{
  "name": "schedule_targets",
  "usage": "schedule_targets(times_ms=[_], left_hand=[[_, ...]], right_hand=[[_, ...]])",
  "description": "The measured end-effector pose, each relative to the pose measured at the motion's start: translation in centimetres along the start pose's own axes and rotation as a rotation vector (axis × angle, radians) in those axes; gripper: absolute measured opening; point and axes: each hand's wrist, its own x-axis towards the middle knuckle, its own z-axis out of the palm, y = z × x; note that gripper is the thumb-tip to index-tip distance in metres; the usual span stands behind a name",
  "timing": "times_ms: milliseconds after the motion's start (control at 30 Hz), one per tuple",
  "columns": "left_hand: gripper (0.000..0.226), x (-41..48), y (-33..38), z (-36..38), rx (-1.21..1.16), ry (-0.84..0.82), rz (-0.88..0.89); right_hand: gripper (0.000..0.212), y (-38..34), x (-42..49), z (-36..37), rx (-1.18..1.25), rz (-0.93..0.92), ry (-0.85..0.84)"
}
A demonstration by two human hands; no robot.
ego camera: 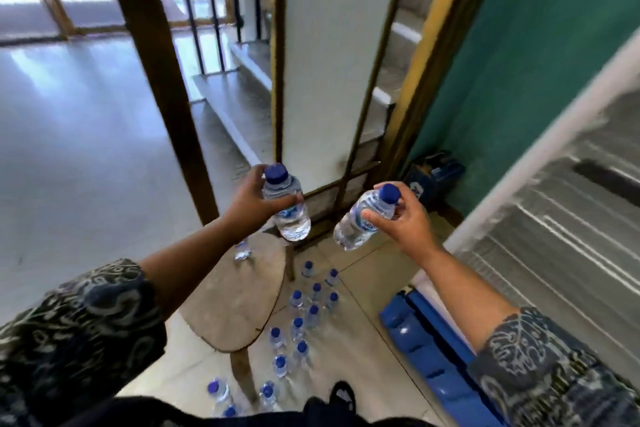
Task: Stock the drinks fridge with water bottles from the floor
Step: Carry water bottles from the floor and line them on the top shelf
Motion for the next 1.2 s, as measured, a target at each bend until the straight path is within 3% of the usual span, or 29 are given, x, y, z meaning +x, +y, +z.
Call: schedule_targets(times_ms=[300,367,467,600,767,933,1200], left_hand=[[0.063,0.4,13.5,13.4,-0.100,-0.299,0.303],[0.066,0.5,16.5,16.8,-0.111,-0.339,0.370],[0.053,0.1,21.6,22.8,-0.149,-0.383,0.462],[0.062,0.1,28.2,30.1,-0.261,-0.431,0.518],[0.049,0.5,36.3,37.6,-0.351,-0.450,0.599],[0.058,1.9,42.4,42.1,-0.340,-0.393,0.681],[0.059,7.4,46.0,47.3,-0.316,-0.361,0.603]], right_hand=[[0.044,-8.6,-9.9,-16.2,0.046,-0.186,0.541],[0.039,-10.0,-11.4,-19.7,0.030,-0.214,0.604],[0.040,-11.7,-13.6,-25.7,-0.043,-0.243,0.718],[0.035,-13.8,-15.4,-33.5,-0.130,-0.294,0.845],[0.033,-17.3,-15.5,-42.8,-0.202,-0.409,0.930],[0.037,-20.2,-13.6,-50.5,-0.132,-0.476,0.996],[0.057,-19.3,-6.4,-57.6,-0.245,-0.379,1.082]])
